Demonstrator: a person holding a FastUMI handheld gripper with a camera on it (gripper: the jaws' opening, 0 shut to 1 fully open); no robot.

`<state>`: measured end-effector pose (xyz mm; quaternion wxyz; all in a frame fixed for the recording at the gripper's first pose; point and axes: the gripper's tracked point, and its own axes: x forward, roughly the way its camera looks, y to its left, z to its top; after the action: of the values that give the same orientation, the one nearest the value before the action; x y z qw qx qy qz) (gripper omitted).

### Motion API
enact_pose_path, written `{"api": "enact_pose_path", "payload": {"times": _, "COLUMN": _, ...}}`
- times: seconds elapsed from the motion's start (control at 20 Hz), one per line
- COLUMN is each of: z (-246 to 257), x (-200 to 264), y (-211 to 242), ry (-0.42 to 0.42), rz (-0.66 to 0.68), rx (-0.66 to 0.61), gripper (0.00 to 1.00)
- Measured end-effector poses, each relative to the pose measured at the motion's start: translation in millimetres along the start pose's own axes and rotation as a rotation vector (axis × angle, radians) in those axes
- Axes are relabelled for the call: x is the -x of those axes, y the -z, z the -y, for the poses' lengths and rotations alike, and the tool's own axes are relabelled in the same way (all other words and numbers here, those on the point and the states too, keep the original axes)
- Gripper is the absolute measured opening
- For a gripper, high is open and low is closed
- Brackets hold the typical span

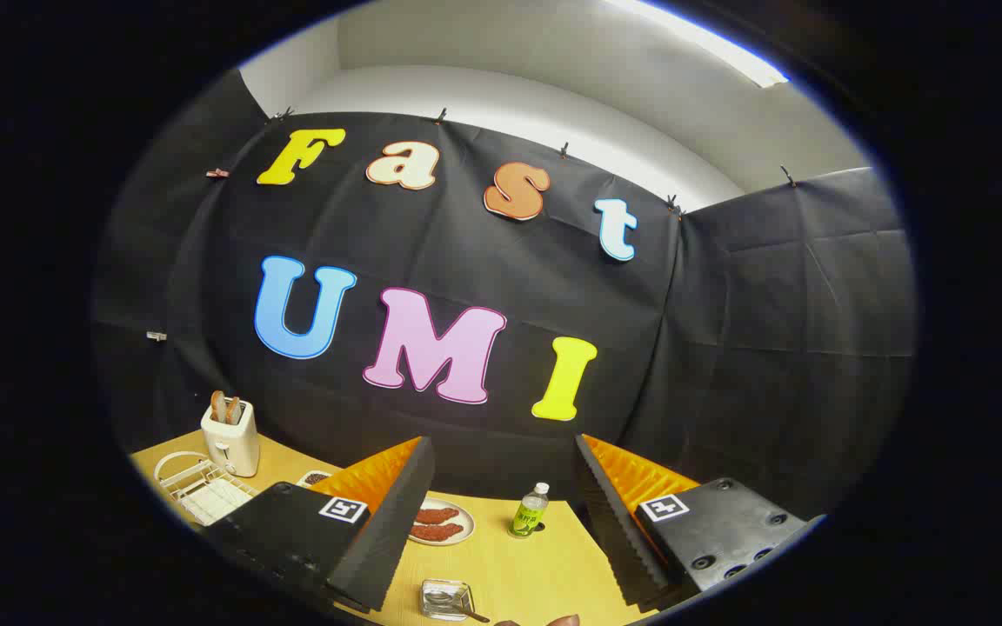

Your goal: Take the plate from the dish rack, then take the spoon from the basket and place it into the plate.

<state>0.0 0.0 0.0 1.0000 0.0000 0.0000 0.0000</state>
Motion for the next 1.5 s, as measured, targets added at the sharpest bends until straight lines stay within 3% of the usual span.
{"api": "enact_pose_path", "payload": {"times": 1.15, "z": -30, "x": 15, "y": 3, "ry": -0.029, "rz": -0.019, "rx": 0.004, "gripper": 0.97}}
{"api": "enact_pose_path", "payload": {"times": 1.5, "z": -57, "x": 11, "y": 14, "ry": -0.088, "rz": -0.070, "rx": -0.028, "gripper": 0.97}}
